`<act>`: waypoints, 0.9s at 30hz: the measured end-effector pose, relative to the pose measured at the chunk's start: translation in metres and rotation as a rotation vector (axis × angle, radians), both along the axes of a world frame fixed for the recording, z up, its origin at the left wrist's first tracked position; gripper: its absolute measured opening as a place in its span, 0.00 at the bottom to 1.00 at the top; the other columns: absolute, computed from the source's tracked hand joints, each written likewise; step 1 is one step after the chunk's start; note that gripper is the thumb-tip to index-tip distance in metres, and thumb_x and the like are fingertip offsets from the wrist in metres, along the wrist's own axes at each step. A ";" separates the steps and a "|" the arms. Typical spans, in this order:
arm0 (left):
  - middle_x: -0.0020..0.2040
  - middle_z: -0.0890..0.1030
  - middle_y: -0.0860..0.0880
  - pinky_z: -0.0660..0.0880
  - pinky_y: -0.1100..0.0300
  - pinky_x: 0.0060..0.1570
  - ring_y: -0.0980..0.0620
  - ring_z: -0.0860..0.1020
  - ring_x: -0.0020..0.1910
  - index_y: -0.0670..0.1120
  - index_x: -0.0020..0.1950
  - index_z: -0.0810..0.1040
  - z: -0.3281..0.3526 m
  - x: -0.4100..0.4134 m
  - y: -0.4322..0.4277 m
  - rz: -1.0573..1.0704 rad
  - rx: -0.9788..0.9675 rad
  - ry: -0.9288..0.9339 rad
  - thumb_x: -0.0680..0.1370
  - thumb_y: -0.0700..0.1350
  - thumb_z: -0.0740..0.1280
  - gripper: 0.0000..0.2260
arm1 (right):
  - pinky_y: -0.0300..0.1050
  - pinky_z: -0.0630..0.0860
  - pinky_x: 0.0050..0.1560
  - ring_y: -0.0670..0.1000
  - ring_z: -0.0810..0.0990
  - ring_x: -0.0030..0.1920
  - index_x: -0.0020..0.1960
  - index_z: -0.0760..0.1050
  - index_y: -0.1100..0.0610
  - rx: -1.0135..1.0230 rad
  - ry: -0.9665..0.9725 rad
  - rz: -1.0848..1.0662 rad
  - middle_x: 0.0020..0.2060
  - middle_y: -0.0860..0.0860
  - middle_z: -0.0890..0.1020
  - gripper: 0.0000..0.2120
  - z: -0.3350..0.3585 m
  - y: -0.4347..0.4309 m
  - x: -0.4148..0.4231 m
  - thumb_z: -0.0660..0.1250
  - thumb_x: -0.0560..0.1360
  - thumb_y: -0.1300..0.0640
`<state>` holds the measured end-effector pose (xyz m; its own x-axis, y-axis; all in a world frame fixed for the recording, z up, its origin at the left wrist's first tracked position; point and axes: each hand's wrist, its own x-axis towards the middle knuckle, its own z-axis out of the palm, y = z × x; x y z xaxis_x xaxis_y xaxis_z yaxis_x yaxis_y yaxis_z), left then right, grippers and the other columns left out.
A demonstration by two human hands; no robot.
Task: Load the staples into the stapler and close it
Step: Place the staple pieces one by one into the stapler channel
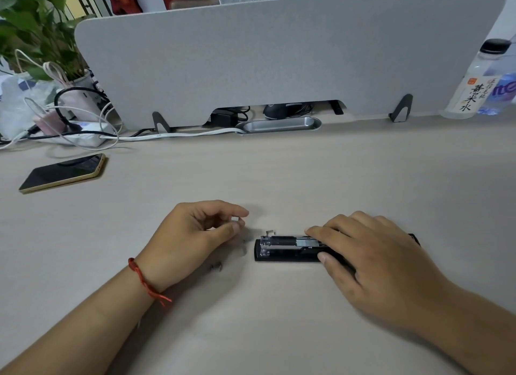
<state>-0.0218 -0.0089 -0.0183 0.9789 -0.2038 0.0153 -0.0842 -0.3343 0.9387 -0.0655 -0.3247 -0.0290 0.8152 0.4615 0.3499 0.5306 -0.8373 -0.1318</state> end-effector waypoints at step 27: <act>0.48 0.88 0.53 0.78 0.67 0.52 0.55 0.86 0.48 0.53 0.53 0.86 0.006 -0.019 -0.028 -0.120 0.064 -0.094 0.79 0.42 0.78 0.06 | 0.51 0.75 0.44 0.50 0.77 0.46 0.67 0.79 0.45 0.006 -0.020 0.003 0.50 0.39 0.79 0.17 0.000 0.001 0.000 0.60 0.82 0.46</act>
